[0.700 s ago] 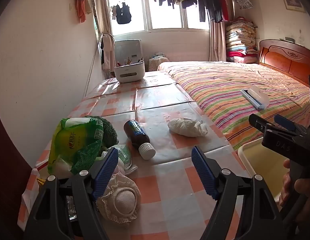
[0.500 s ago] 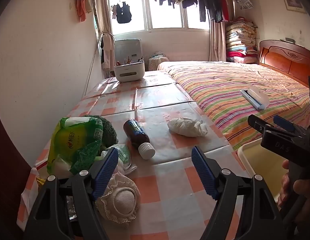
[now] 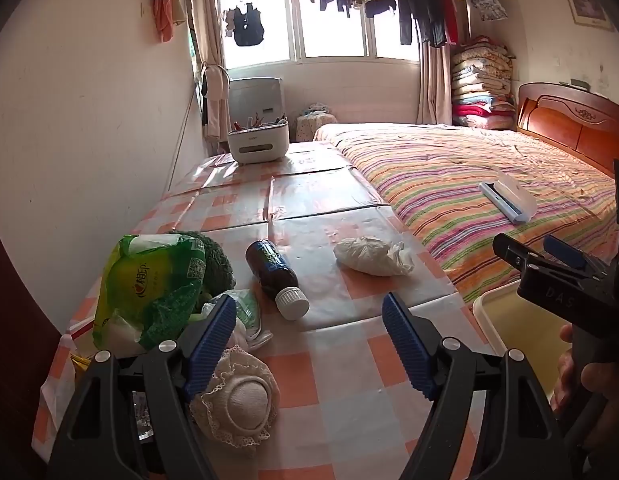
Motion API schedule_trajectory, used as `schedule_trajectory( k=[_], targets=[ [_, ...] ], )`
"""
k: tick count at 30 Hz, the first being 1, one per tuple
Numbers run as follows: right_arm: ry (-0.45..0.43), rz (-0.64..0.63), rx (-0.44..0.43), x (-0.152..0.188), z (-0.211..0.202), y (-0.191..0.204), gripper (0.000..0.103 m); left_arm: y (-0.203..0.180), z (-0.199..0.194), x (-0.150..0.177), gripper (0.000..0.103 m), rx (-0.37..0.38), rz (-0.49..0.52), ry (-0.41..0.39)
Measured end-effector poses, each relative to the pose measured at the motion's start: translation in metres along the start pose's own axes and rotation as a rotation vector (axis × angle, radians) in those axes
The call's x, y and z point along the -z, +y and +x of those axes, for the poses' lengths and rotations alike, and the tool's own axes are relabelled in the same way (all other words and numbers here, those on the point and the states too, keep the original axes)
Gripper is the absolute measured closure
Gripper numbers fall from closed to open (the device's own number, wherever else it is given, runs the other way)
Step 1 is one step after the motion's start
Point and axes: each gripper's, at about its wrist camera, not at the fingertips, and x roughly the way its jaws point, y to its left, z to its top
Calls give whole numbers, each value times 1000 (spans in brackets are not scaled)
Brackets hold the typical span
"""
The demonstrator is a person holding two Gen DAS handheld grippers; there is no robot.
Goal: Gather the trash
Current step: 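Move right gripper to the white tissue while left gripper approaches the green bag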
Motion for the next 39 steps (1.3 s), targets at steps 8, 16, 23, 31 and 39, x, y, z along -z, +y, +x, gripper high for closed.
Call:
schedule_trajectory(
  k=[8, 16, 23, 31, 39],
  targets=[
    [-1, -15, -2, 1, -1, 3, 6, 8, -5, -2, 30, -12, -17, -16],
    [3, -28, -5, 0, 1, 9, 6, 34, -13, -13, 30, -50, -77, -54],
    [15, -80, -30, -6, 12, 26, 6, 69, -20, -26, 30, -91, -144, -78],
    [42, -151, -129, -14, 36, 64, 6, 128, -11, -27, 30, -92, -290, -30],
    [137, -196, -181, -18, 72, 92, 6, 148, 16, -20, 30, -61, -320, 70]
  ],
)
